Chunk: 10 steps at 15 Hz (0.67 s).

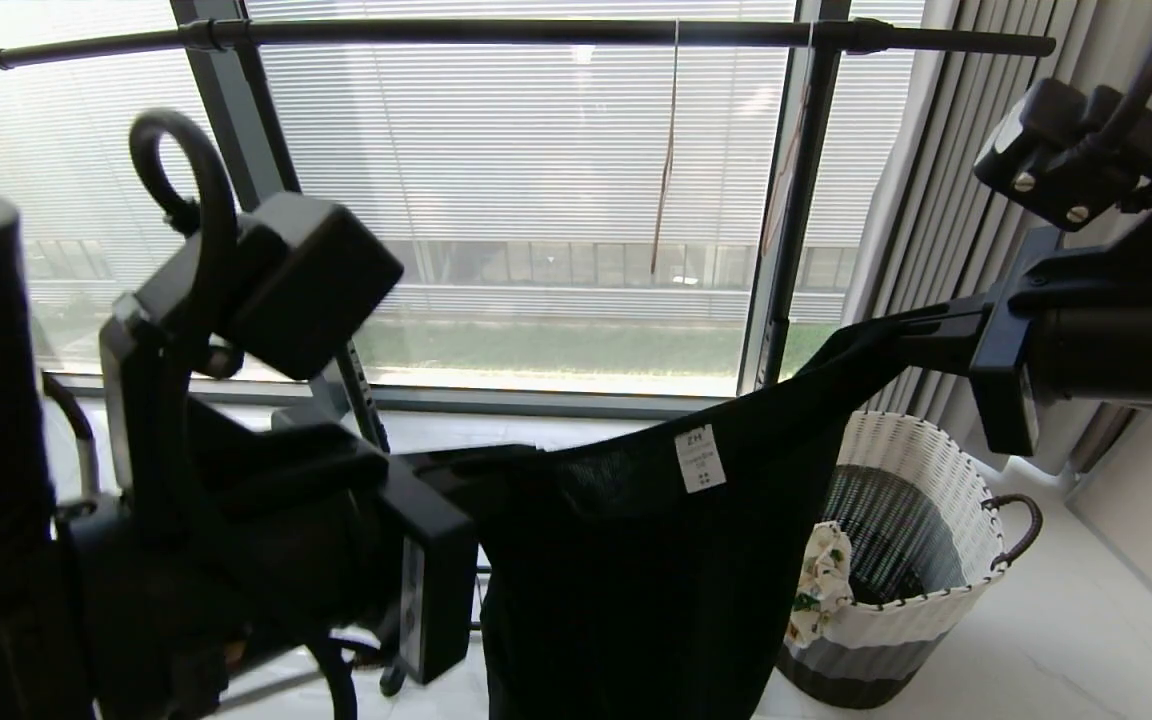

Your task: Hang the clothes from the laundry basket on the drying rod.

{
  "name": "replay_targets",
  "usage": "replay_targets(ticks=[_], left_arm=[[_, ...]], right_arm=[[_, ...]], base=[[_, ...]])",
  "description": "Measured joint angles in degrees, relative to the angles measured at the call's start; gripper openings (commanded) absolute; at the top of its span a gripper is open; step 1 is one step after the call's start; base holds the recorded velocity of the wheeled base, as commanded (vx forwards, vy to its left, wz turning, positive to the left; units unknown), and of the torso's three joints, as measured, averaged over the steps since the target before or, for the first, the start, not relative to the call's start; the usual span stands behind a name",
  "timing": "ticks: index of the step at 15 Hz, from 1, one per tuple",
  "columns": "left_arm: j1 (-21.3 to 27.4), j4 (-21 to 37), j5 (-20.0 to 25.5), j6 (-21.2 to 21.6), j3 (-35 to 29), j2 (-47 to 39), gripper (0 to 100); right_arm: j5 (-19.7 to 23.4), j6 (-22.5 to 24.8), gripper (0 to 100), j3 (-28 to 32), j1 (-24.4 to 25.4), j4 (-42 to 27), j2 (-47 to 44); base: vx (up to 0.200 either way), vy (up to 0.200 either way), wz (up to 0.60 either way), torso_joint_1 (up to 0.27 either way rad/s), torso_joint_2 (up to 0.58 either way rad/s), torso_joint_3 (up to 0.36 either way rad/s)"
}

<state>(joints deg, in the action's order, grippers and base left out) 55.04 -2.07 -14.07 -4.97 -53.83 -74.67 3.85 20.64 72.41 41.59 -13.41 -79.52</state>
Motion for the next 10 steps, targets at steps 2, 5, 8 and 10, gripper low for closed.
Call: replay_targets(ticks=[2, 5, 8, 10], left_arm=[[-5.4, 0.0, 1.0, 0.5, -6.5, -2.5, 0], [-8.6, 2.7, 5.0, 3.0, -12.2, -5.5, 0], [-8.4, 2.9, 5.2, 3.4, -12.3, -6.5, 0], [-7.9, 2.9, 4.9, 3.4, -12.0, -6.8, 0]], right_arm=[[0.1, 0.0, 0, -3.0, -0.3, -1.3, 2.6], [0.3, 0.2, 0, -7.9, 1.3, -3.6, 7.3], [-0.4, 0.3, 100, -9.6, 1.8, -3.9, 9.8], [-0.5, 0.3, 100, -10.3, 2.1, -3.9, 10.9]], base=[[0.000, 0.000, 0.00, 0.000, 0.00, 0.000], [0.000, 0.000, 0.00, 0.000, 0.00, 0.000], [0.000, 0.000, 0.00, 0.000, 0.00, 0.000], [0.000, 0.000, 0.00, 0.000, 0.00, 0.000]])
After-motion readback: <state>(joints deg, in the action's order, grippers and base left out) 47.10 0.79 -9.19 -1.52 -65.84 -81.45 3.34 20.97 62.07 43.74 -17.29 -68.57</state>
